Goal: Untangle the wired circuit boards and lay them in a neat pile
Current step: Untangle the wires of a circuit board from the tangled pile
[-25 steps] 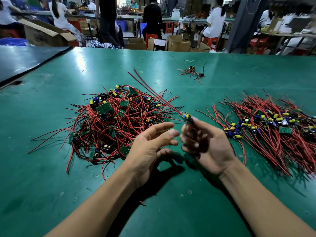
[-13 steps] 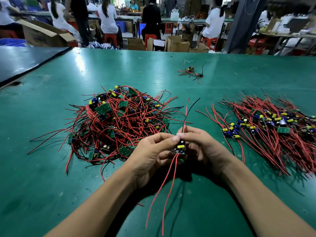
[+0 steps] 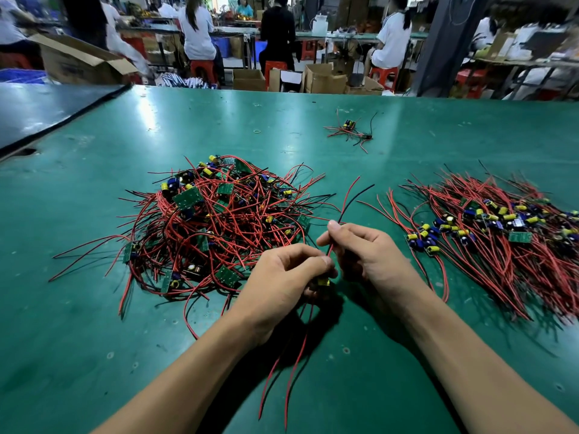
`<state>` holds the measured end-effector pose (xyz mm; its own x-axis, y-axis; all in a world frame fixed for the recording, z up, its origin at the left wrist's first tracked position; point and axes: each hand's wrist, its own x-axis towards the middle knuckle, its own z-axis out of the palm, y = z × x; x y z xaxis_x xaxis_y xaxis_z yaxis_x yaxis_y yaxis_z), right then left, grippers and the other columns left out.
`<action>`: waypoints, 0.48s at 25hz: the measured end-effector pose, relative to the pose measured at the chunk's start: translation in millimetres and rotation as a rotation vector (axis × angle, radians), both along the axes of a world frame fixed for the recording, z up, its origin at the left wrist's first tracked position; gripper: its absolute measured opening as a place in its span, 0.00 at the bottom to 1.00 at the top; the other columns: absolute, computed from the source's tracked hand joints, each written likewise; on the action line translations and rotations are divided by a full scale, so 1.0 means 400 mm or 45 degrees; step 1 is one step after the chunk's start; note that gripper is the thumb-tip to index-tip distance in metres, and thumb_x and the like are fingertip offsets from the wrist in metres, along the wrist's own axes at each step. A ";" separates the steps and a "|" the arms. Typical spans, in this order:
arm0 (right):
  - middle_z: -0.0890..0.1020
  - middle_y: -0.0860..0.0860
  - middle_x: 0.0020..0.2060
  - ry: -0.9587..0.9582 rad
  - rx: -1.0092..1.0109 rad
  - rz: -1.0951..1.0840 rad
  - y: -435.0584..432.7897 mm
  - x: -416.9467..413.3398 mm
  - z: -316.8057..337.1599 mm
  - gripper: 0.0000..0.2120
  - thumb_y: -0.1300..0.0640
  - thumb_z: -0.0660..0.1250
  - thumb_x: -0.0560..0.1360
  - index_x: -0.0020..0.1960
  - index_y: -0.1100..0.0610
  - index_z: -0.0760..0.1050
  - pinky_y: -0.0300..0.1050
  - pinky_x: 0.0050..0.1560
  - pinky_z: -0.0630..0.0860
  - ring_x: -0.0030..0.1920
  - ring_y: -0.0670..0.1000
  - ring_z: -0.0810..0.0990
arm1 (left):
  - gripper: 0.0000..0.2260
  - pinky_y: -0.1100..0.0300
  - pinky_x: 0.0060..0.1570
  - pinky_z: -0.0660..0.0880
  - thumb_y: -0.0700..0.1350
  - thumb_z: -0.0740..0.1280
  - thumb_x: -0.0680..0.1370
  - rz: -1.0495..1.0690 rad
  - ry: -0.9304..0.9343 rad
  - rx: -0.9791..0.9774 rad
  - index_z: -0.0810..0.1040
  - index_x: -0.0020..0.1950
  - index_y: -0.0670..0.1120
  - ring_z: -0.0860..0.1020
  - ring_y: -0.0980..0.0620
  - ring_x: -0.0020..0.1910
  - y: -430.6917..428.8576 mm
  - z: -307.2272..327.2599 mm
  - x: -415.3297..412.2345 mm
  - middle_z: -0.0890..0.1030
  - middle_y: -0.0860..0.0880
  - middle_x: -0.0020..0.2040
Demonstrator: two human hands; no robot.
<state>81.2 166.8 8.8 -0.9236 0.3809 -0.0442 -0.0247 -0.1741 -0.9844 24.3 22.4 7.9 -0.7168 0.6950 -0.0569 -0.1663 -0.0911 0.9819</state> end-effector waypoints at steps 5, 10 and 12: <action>0.65 0.59 0.33 -0.027 0.023 0.056 -0.009 0.001 -0.011 0.19 0.40 0.72 0.72 0.47 0.56 0.84 0.40 0.27 0.69 0.29 0.50 0.67 | 0.06 0.55 0.34 0.81 0.38 0.69 0.77 0.049 0.027 0.034 0.82 0.43 0.38 0.82 0.43 0.34 -0.001 -0.008 -0.008 0.83 0.38 0.40; 0.84 0.59 0.38 -0.093 0.192 0.201 -0.022 -0.003 -0.032 0.22 0.39 0.70 0.75 0.53 0.58 0.84 0.44 0.34 0.75 0.33 0.54 0.79 | 0.05 0.59 0.30 0.79 0.36 0.69 0.77 0.022 0.026 0.034 0.83 0.44 0.36 0.80 0.47 0.30 -0.003 -0.020 -0.019 0.83 0.41 0.38; 0.85 0.56 0.39 -0.101 0.338 0.135 -0.015 -0.011 -0.035 0.22 0.40 0.67 0.76 0.50 0.59 0.84 0.48 0.36 0.78 0.34 0.52 0.81 | 0.05 0.60 0.28 0.78 0.35 0.69 0.77 0.001 0.033 0.011 0.83 0.43 0.36 0.80 0.46 0.29 -0.002 -0.024 -0.020 0.83 0.40 0.37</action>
